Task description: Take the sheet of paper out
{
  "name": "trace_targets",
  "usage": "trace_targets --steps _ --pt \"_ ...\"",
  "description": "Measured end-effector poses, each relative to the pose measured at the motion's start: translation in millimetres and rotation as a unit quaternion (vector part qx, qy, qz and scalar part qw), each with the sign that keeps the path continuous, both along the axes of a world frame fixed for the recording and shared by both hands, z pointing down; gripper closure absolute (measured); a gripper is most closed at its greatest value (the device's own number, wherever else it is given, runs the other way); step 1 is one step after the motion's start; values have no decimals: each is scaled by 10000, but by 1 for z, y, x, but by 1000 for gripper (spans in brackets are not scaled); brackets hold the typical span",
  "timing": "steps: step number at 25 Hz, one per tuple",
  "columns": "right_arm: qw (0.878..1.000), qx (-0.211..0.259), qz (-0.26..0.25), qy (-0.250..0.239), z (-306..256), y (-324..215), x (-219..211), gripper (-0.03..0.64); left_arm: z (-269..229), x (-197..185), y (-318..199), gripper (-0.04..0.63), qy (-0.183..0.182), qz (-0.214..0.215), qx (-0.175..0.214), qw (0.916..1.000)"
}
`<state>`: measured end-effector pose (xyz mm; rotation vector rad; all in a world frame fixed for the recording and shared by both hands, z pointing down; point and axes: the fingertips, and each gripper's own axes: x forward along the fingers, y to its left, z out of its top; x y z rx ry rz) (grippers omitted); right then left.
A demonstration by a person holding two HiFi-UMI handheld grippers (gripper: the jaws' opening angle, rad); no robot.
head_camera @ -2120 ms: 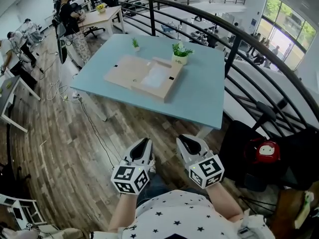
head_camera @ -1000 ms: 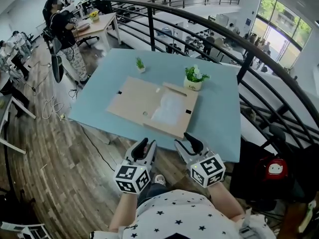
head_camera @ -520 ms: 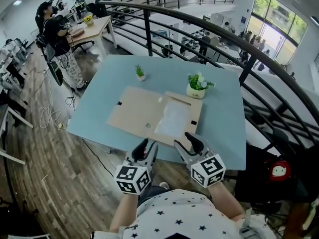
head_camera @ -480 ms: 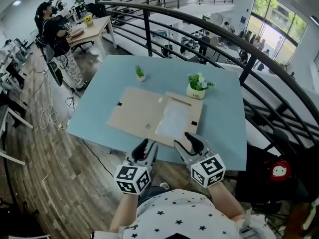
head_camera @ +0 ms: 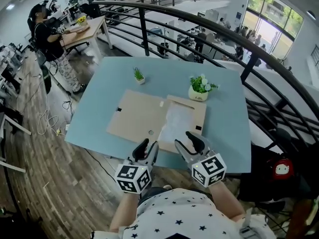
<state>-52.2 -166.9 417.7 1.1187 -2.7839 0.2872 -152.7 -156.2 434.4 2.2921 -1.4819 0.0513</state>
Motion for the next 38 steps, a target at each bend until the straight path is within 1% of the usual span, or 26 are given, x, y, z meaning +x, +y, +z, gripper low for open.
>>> trace_targets --steps 7,13,20,28,33,38 --pt "9998 -93 159 38 8 -8 -3 428 17 -9 -22 459 -20 110 -175 9998" --pt "9993 -221 292 80 16 -13 4 428 28 -12 -42 459 -2 92 -279 9996" --pt "9991 -295 284 64 25 -31 11 428 41 -3 -70 459 -79 147 -356 9992" --pt "9990 -370 247 26 35 -63 21 428 71 13 -107 459 -199 277 -646 9973" --pt "9986 -462 258 24 47 -83 27 428 99 23 -130 459 -354 410 -933 9942" --pt "9984 -533 209 24 53 -99 28 428 119 25 -151 459 -584 497 -1118 9908"
